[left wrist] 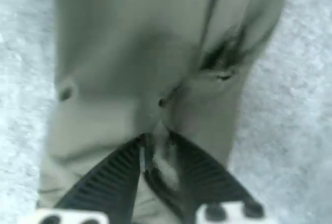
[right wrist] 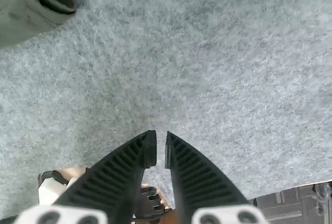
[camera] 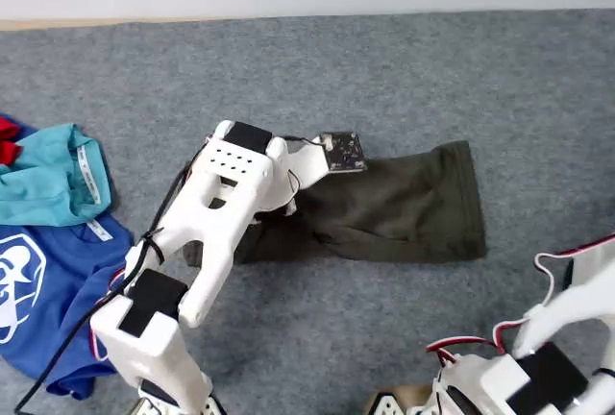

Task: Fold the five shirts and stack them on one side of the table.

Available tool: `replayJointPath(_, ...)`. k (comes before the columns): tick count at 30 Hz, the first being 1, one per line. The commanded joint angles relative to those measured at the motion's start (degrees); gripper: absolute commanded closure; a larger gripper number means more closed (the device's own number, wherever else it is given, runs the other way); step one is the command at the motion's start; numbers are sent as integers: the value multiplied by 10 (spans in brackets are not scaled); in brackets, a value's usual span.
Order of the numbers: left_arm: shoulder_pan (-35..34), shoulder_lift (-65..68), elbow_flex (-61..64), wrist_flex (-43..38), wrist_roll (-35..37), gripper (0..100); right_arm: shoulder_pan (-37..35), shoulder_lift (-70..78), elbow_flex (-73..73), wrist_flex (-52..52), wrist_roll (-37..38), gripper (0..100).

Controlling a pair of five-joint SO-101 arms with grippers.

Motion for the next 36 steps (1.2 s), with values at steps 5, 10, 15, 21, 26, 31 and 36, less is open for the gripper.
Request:
replayJointPath(5,-4,37,-22,-15,-27,847,-1,-30,-6,-5,1,948)
replayJointPath(10,-20,36,-60,17,-33,848,-1,-30,-6,-1,4,948)
replayJointPath(15,-26,36,-154,124,-33,862,-1,-30,-5,0,2,948)
replayJointPath(21,-33,36,-246,215,-30,951,-1,-30,-5,1,4,949)
replayJointPath(26,-54,31,-209,215,-9,956,-1,-30,-5,0,5,950)
replayJointPath(31,-23,-47,-56,215,-12,955,-7,-29,-5,-3,5,950)
replayJointPath(36,4,-124,73,208,-34,934,-29,-27,-4,1,2,951)
